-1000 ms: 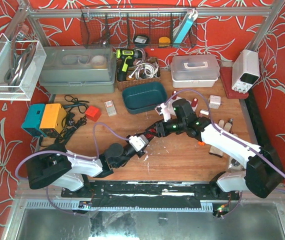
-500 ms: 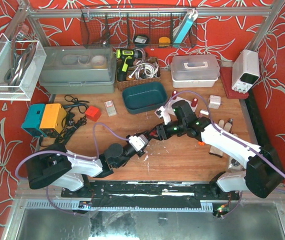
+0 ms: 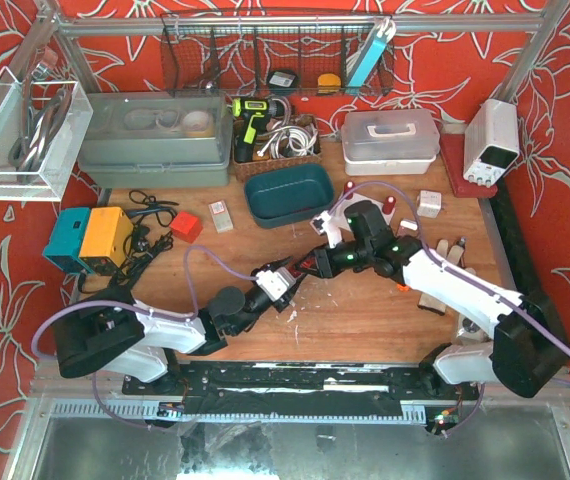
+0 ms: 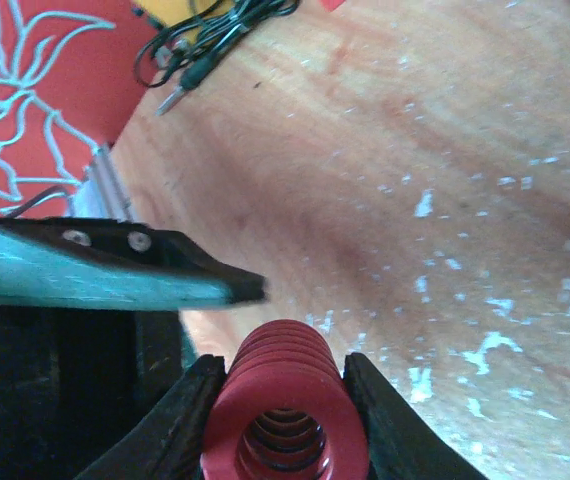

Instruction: Install the large spring

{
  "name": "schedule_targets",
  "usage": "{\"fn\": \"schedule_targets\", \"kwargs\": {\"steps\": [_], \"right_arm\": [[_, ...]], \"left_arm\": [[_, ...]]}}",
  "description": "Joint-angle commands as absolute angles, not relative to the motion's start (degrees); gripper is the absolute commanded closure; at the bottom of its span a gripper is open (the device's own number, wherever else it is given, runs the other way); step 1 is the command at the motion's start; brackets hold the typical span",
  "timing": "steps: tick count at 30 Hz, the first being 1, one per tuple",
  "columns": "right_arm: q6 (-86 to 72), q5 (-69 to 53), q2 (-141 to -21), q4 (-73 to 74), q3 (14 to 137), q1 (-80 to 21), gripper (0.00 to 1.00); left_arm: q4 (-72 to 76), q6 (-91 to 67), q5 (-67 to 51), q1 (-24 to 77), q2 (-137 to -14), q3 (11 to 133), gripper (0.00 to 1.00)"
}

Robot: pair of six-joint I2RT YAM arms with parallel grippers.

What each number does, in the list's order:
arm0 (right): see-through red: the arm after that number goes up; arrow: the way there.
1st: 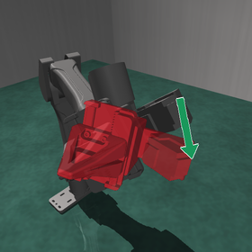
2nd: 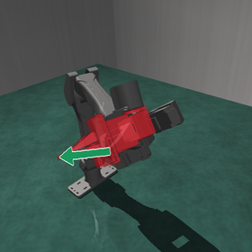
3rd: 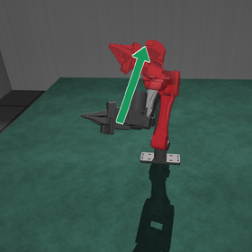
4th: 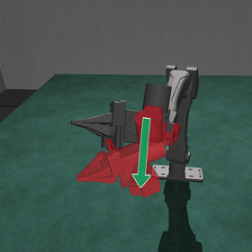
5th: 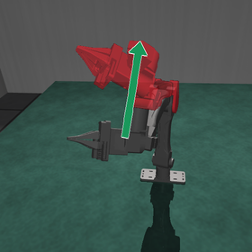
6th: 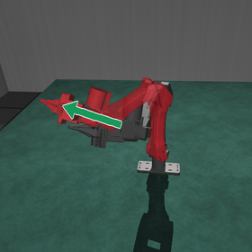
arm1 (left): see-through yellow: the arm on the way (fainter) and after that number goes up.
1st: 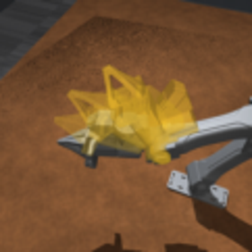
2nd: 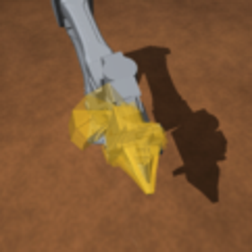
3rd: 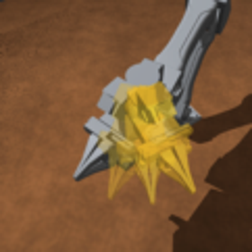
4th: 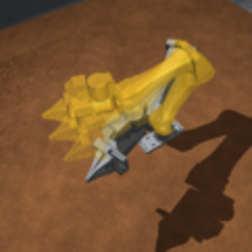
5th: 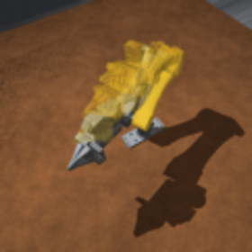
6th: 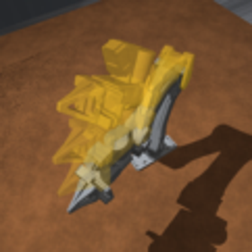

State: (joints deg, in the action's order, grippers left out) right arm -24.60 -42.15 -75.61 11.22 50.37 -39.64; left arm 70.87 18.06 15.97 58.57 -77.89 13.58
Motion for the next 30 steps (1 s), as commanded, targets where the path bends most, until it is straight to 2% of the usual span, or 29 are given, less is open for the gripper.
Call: {"fn": "schedule_targets", "kwargs": {"steps": [1, 6, 8, 11, 16, 22, 30], "right_arm": [[-24.1, -33.4, -71.6, 12.6, 49.5, -38.9, 1.0], [-22.3, -16.8, -67.5, 17.0, 50.7, -37.3, 1.0], [-21.2, -10.0, -66.4, 18.3, 50.8, -36.7, 1.0], [-18.6, 3.0, -65.8, 20.1, 51.4, -35.8, 1.0], [-15.0, 13.5, -68.8, 21.7, 53.8, -31.2, 1.0], [-15.6, 11.2, -75.0, 20.3, 55.7, -22.9, 1.0], [-16.2, 9.7, -82.1, 18.6, 59.2, -20.9, 1.0]], "left_arm": [[75.6, 17.1, 18.7, 58.8, -78.6, 14.6, 0.44], [71.8, 14.8, 21.6, 58.8, -79.9, 17.0, 0.28], [71.2, 14.0, 23.5, 58.8, -80.5, 17.5, 0.15], [68.6, 13.6, 25.4, 58.8, -81.2, 19.1, 0.0], [64.9, 11.4, 30.3, 58.7, -81.5, 21.0, 0.0], [62.7, 6.7, 32.6, 57.6, -81.1, 21.2, 0.0], [52.2, -3.5, 32.1, 54.5, -80.6, 24.5, 0.0]]}}
